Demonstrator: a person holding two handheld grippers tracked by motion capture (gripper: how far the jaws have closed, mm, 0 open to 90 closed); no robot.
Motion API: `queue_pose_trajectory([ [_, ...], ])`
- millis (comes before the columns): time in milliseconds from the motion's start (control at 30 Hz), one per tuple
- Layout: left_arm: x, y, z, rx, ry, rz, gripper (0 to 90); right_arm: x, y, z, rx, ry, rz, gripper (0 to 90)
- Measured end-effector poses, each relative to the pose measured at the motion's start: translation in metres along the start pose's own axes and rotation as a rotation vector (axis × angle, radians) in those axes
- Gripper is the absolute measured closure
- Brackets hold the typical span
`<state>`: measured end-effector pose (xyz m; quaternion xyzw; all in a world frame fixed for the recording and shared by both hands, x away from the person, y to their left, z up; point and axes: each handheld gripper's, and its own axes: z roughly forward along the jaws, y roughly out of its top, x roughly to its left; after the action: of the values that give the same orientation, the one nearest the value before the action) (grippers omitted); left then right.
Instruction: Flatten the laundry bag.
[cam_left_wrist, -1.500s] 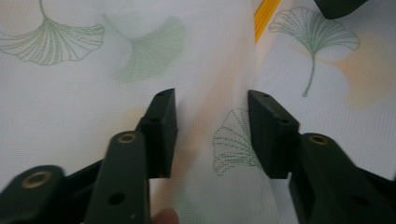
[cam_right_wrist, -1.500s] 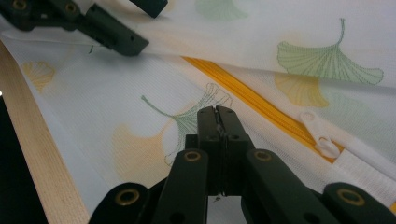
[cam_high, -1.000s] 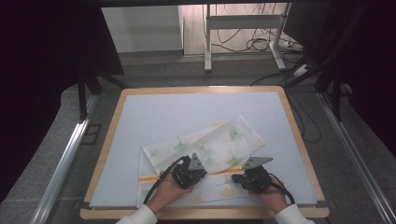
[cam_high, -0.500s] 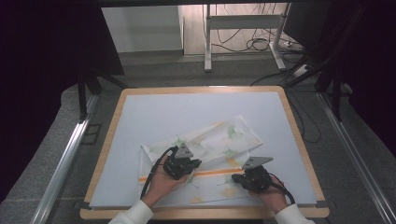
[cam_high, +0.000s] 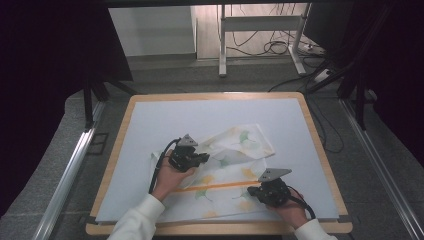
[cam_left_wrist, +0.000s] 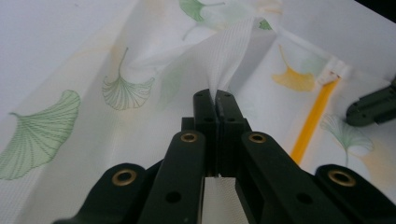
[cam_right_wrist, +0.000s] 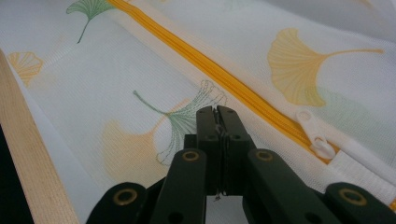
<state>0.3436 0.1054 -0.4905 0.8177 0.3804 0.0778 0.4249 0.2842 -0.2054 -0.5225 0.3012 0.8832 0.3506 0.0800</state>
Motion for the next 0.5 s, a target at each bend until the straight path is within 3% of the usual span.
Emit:
queue_pose_trajectory([
  [333,0.028,0.019,0.001,0.014,0.012,-0.037,89.6,0.002,0.0,0.0,0.002,-0.012,-0.014,87.6],
  [433,0.046,0.027,0.003,0.009,0.01,-0.062,89.6,0.001,0.0,0.0,0.004,-0.01,-0.014,87.6],
  [500,0.05,0.029,0.003,0.011,0.013,-0.064,89.6,0.002,0.0,0.0,0.004,-0.01,-0.011,87.6],
])
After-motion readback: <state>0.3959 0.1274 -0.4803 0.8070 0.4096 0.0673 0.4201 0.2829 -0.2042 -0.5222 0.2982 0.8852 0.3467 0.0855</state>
